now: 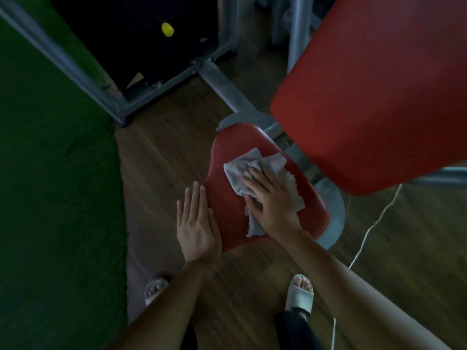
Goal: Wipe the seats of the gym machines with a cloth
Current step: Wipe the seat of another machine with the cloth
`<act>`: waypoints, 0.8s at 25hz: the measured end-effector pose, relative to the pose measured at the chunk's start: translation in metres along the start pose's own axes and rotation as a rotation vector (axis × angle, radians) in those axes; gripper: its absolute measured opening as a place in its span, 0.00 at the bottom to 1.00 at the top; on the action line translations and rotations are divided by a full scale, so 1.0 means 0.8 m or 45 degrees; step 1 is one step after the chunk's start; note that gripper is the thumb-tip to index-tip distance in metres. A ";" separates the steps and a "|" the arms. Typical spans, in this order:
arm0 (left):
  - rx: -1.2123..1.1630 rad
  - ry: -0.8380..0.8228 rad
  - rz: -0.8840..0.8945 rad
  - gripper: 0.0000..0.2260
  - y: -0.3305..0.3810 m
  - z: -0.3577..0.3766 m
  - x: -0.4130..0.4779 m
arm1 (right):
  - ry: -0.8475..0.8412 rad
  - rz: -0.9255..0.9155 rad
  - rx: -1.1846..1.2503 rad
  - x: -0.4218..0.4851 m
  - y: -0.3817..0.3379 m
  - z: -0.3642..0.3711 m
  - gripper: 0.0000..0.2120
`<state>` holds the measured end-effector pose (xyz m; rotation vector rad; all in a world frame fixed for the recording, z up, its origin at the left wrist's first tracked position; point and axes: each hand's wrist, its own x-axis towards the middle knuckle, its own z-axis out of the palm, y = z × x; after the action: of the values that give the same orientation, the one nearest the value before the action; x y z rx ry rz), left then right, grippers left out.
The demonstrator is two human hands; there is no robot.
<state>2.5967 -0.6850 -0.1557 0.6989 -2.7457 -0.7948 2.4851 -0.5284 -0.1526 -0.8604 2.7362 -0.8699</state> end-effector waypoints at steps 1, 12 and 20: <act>-0.027 -0.028 -0.009 0.22 -0.001 -0.002 0.000 | 0.042 0.050 0.001 -0.010 -0.006 0.002 0.21; -0.032 -0.533 0.386 0.21 -0.030 -0.056 0.056 | 0.341 0.393 0.009 -0.062 -0.045 0.025 0.22; 0.206 -0.883 0.925 0.22 -0.015 -0.015 0.157 | 0.380 0.691 0.013 -0.055 -0.057 0.048 0.25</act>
<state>2.4957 -0.7613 -0.1445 -0.6876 -3.2882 -0.7174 2.5549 -0.5529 -0.1597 0.0412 2.9674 -0.9437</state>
